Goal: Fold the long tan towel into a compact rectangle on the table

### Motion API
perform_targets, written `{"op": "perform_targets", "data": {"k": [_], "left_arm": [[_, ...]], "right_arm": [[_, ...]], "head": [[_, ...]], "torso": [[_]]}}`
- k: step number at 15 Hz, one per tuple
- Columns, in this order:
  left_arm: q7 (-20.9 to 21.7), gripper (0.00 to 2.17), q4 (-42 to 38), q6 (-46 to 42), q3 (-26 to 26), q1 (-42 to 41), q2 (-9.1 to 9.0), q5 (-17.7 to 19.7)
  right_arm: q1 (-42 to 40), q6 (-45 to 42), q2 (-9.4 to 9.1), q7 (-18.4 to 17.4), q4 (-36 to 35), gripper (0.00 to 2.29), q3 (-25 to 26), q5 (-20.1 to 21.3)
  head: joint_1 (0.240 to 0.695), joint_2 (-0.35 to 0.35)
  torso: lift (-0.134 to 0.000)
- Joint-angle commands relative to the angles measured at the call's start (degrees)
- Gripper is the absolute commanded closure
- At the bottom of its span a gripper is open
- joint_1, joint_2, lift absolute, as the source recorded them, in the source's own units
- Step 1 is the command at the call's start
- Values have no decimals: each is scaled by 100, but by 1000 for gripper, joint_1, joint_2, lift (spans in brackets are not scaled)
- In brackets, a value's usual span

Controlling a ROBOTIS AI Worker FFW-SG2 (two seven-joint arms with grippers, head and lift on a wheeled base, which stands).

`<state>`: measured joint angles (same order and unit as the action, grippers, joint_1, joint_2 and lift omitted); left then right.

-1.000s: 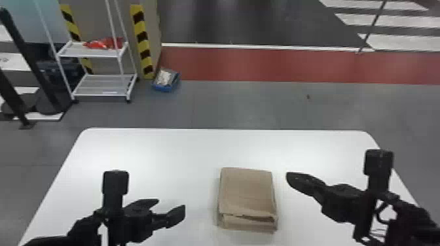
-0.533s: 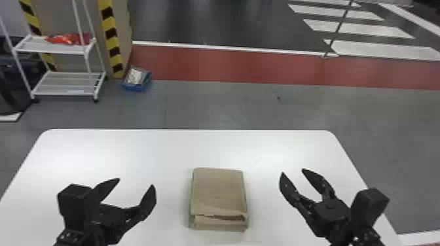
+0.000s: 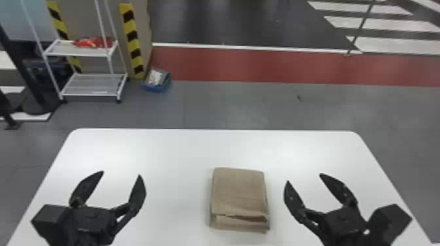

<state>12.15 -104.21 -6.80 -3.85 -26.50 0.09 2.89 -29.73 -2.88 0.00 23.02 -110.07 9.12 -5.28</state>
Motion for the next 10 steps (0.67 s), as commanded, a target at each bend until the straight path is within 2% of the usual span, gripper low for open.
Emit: {"op": "perform_targets", "data": {"k": [1, 5, 6, 10], "left_arm": [[85, 100, -46, 113, -212, -127, -24, 54], [208, 100, -205, 131, -537, -294, -24, 221], [244, 100, -231, 96, -581, -356, -24, 274], [261, 100, -310, -45, -581, -435, -24, 309]], "right_arm": [[-33, 3, -5, -131, -67, 70, -104, 62], [-129, 3, -5, -281, -199, 70, -297, 141], [-138, 3, -5, -290, -217, 70, -288, 141], [-191, 3, -5, -360, -269, 70, -236, 168]], "head": [[695, -19], [695, 23], [695, 52], [695, 74]], "torso": [[0], [0], [0], [0]]}}
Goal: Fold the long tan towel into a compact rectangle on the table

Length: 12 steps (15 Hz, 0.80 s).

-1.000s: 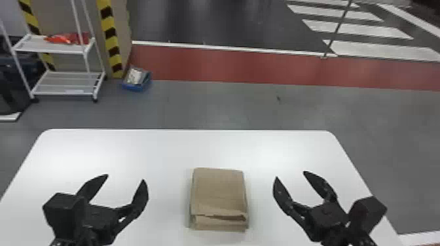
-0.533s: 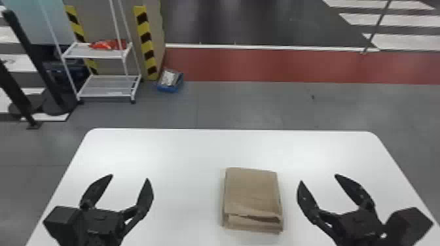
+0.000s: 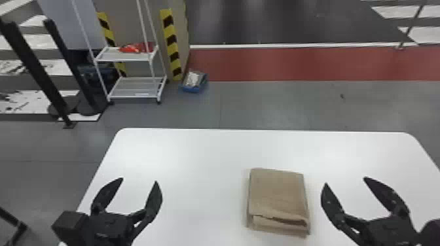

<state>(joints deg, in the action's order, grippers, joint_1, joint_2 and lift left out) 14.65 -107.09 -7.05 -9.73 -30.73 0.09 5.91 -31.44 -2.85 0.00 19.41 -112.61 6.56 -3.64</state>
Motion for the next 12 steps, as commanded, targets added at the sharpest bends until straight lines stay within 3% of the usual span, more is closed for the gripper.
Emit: {"op": "perform_targets", "data": {"k": [1, 12], "left_arm": [[29, 100, -48, -20, 6, -29, -24, 7], [90, 100, -233, -20, -11, -161, -24, 16]], "right_arm": [[-20, 0, -5, -7, -33, 70, 21, 3], [-99, 70, -5, -7, -200, 73, -58, 74]], "head": [[695, 72], [695, 75]], "torso": [[0], [0]]}}
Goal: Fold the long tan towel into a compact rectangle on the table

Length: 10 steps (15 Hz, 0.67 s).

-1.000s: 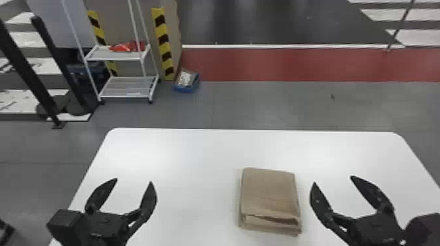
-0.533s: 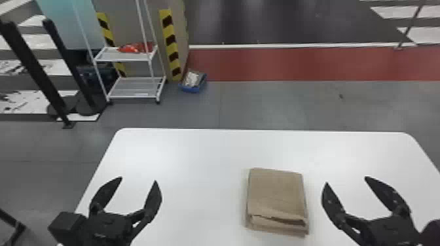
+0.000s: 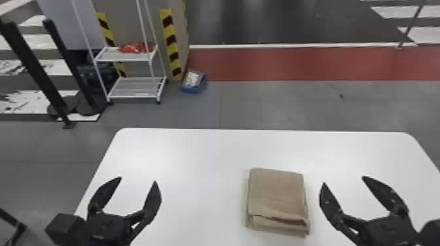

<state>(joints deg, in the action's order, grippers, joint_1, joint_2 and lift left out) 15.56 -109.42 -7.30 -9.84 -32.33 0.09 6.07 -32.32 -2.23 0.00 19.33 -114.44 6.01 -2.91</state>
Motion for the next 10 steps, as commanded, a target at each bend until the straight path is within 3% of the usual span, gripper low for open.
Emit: {"op": "perform_targets", "data": {"k": [1, 10], "left_arm": [[-1, 100, -1, 5, 9, -1, -24, -1], [43, 100, -1, 5, 26, -10, -24, 78]], "right_arm": [[-20, 9, -5, 0, -43, 76, 5, 1], [-73, 9, -5, 0, -78, 83, 14, 1]], "head": [[695, 76], [695, 70]], "torso": [[0], [0]]}}
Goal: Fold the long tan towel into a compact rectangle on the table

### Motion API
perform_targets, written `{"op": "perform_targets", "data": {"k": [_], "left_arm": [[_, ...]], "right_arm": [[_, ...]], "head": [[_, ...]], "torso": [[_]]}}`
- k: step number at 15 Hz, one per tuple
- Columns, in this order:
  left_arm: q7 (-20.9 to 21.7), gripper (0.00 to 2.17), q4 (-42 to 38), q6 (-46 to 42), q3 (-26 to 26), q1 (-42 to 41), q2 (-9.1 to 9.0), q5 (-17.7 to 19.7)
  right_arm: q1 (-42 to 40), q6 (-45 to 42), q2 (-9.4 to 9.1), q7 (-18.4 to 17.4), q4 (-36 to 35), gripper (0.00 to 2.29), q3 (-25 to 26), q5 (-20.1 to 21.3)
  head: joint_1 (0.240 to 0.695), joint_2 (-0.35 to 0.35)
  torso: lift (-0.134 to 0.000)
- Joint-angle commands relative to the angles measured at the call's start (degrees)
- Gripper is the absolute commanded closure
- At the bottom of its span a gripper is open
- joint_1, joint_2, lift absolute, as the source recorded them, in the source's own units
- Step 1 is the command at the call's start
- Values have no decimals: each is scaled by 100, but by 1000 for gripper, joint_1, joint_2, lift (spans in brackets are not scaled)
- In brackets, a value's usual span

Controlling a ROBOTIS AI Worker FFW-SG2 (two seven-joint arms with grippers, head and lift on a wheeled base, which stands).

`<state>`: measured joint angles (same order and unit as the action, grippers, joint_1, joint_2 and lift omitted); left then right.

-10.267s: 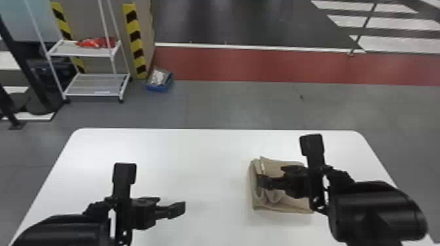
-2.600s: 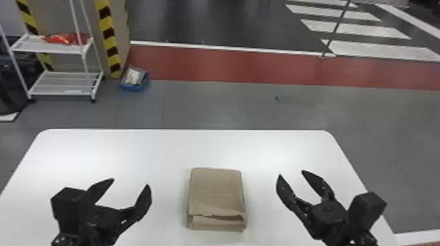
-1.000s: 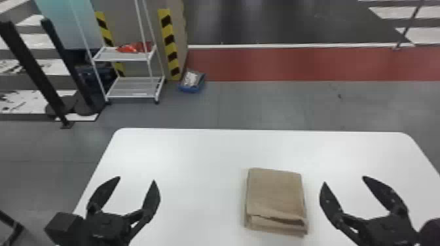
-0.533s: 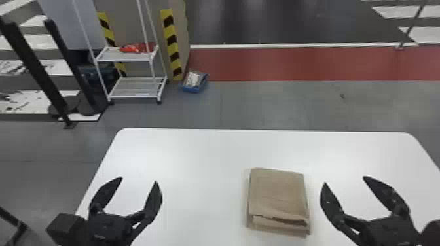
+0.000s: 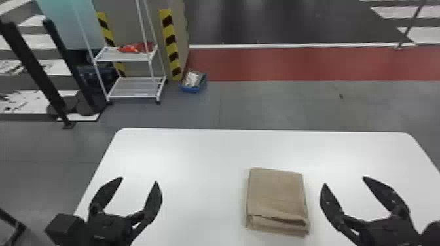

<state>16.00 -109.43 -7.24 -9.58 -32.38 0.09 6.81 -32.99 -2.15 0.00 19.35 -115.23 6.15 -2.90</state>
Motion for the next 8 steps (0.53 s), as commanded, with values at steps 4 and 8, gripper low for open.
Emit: {"op": "perform_targets", "data": {"k": [4, 8], "left_arm": [[9, 100, 1, 0, 0, -31, -24, 4], [18, 100, 1, 0, -9, -49, -24, 13]], "right_arm": [[-24, 0, -5, 7, 1, 83, 0, 0], [-50, 0, -5, 7, -34, 83, 0, 0]], "head": [[695, 71], [695, 71]], "torso": [[0], [0]]}}
